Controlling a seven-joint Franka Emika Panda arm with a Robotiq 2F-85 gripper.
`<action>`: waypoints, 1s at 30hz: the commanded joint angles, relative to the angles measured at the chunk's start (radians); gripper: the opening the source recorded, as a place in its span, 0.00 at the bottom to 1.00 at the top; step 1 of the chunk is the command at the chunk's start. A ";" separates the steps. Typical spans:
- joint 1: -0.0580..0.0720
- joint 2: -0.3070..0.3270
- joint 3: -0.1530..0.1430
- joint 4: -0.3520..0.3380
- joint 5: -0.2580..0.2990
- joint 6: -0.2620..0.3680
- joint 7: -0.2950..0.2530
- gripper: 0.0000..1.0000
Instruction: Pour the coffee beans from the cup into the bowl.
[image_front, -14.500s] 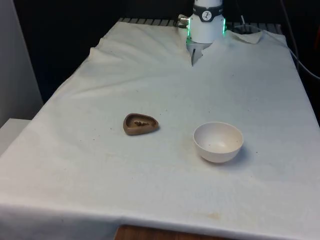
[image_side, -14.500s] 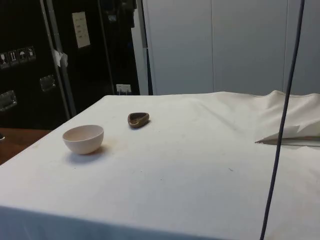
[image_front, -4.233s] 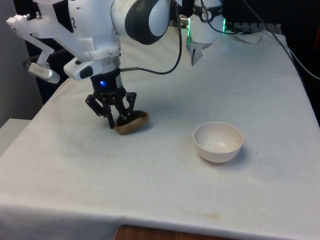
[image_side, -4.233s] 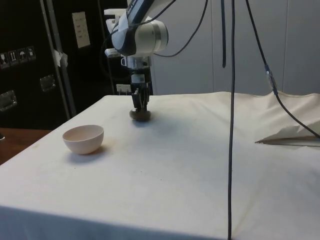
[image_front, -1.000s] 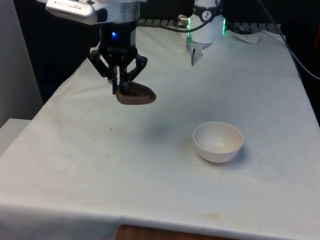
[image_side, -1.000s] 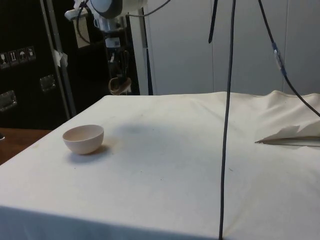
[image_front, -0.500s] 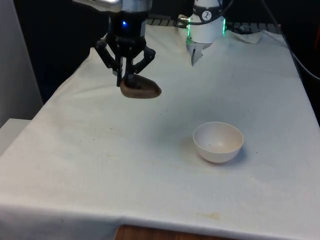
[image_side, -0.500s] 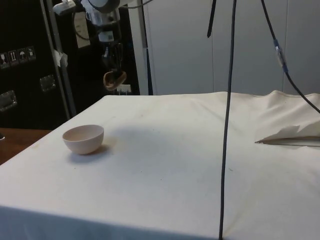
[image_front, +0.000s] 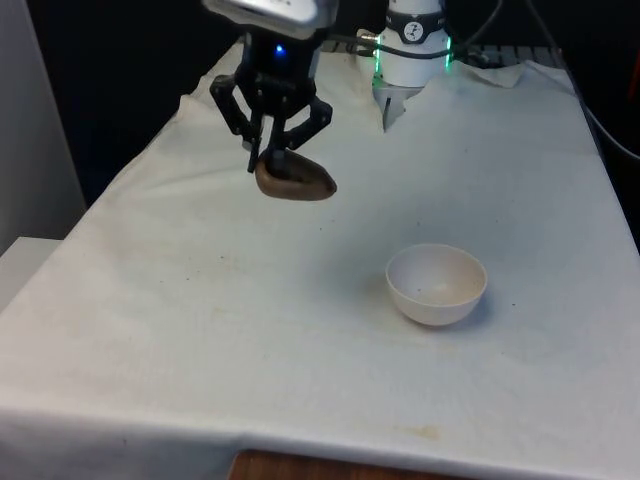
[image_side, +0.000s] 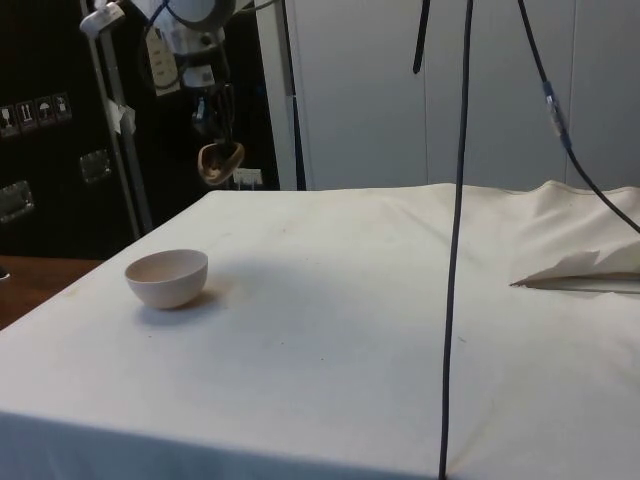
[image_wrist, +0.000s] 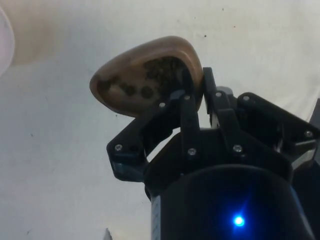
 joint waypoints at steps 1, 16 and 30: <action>0.007 -0.004 0.001 0.000 -0.008 -0.010 0.011 0.00; 0.011 -0.012 0.064 0.013 -0.071 -0.022 0.088 0.00; 0.018 -0.007 0.122 0.025 -0.148 -0.042 0.179 0.00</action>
